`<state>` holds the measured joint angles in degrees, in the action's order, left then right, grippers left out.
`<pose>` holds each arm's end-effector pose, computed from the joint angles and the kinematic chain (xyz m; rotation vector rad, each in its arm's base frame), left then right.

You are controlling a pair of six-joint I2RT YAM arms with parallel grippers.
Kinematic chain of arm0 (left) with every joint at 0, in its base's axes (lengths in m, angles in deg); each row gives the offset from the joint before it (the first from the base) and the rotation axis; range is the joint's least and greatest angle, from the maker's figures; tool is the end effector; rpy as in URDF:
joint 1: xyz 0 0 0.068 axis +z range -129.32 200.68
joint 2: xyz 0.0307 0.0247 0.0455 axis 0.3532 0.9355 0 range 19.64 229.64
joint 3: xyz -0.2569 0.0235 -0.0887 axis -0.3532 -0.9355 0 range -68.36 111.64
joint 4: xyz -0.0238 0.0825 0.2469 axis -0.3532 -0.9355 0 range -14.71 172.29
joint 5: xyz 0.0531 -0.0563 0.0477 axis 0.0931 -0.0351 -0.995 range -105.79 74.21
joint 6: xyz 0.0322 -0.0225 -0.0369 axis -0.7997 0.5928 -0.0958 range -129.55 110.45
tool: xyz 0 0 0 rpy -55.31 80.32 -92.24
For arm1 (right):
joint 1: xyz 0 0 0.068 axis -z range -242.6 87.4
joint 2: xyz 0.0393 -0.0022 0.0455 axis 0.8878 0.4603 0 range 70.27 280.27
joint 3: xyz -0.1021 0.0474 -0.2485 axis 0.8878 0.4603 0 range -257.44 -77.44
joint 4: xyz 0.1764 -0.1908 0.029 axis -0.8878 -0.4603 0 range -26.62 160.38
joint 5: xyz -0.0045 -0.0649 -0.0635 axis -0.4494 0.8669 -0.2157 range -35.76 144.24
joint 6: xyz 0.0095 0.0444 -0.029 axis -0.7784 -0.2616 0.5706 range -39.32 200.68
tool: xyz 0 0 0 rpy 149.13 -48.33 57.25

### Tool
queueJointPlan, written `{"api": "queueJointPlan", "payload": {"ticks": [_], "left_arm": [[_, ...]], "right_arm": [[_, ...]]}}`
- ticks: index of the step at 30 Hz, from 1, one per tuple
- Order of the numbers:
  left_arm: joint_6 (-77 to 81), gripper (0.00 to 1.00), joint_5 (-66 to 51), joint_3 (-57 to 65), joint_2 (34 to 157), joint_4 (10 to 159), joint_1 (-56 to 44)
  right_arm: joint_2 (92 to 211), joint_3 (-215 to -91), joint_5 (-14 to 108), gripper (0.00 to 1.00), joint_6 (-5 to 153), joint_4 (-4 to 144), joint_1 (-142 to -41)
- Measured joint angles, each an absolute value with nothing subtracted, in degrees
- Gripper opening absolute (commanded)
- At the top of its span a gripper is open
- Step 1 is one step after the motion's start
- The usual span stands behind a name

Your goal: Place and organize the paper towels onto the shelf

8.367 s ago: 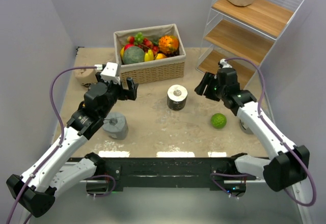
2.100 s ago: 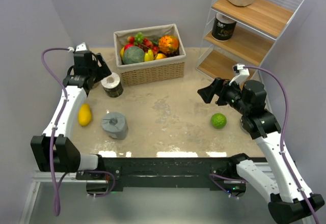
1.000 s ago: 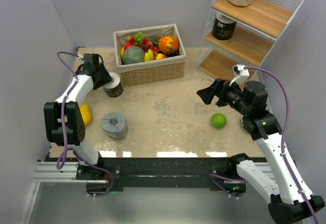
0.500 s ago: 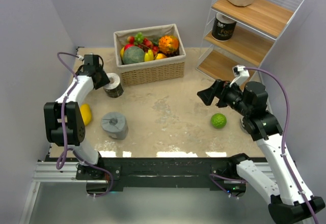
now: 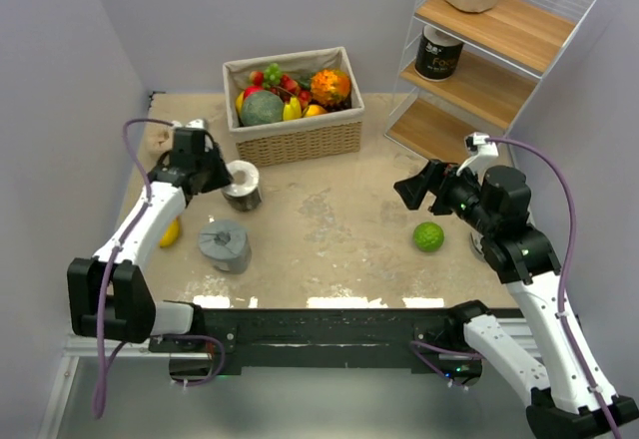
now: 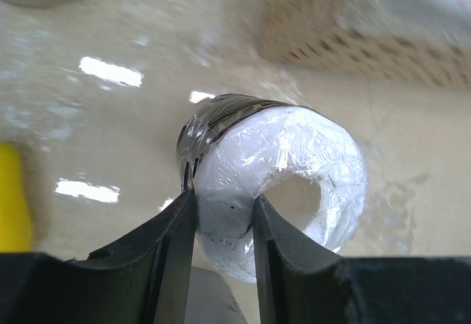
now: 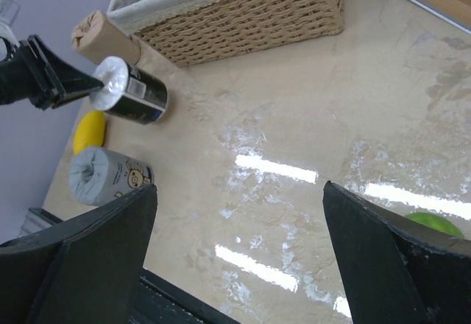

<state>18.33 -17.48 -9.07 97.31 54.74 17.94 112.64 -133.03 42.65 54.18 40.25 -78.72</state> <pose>0.2909 -0.0128 0.2724 -0.5323 2.3230 -0.2207 0.1459 0.0496 0.3743 0.0297 1.9194 0.6966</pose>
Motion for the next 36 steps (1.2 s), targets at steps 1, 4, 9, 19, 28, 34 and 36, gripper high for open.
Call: {"api": "queueJointPlan", "payload": {"ticks": [1, 4, 9, 19, 28, 34, 36], "left_arm": [[18.4, 0.33, -17.0, -10.1, 96.4, 54.8, 15.0], [19.3, 0.33, -15.0, -11.4, 96.4, 56.0, 5.7], [21.6, 0.33, -13.8, -11.9, 97.8, 58.8, -8.7], [23.1, 0.58, -13.6, -9.5, 107.0, 65.3, -18.0], [22.1, 0.86, -15.4, 1.7, 107.9, 62.4, -18.3], [16.7, 0.96, -23.4, 6.8, 102.4, 60.2, -16.7], [14.7, 0.97, -28.0, 6.6, 99.7, 58.7, -16.0]], "right_arm": [[112.6, -133.0, 43.0, 0.98, 54.2, 40.2, -78.7], [112.5, -132.3, 44.4, 0.98, 53.7, 40.3, -78.7], [112.7, -127.9, 46.3, 0.97, 52.1, 40.7, -78.7], [112.9, -125.9, 47.9, 0.91, 49.4, 40.4, -78.7], [115.7, -125.4, 46.1, 0.88, 46.2, 41.8, -79.2], [120.1, -124.8, 46.0, 0.85, 43.5, 44.4, -84.2], [121.8, -124.8, 46.8, 0.85, 43.6, 45.6, -87.6]]}}
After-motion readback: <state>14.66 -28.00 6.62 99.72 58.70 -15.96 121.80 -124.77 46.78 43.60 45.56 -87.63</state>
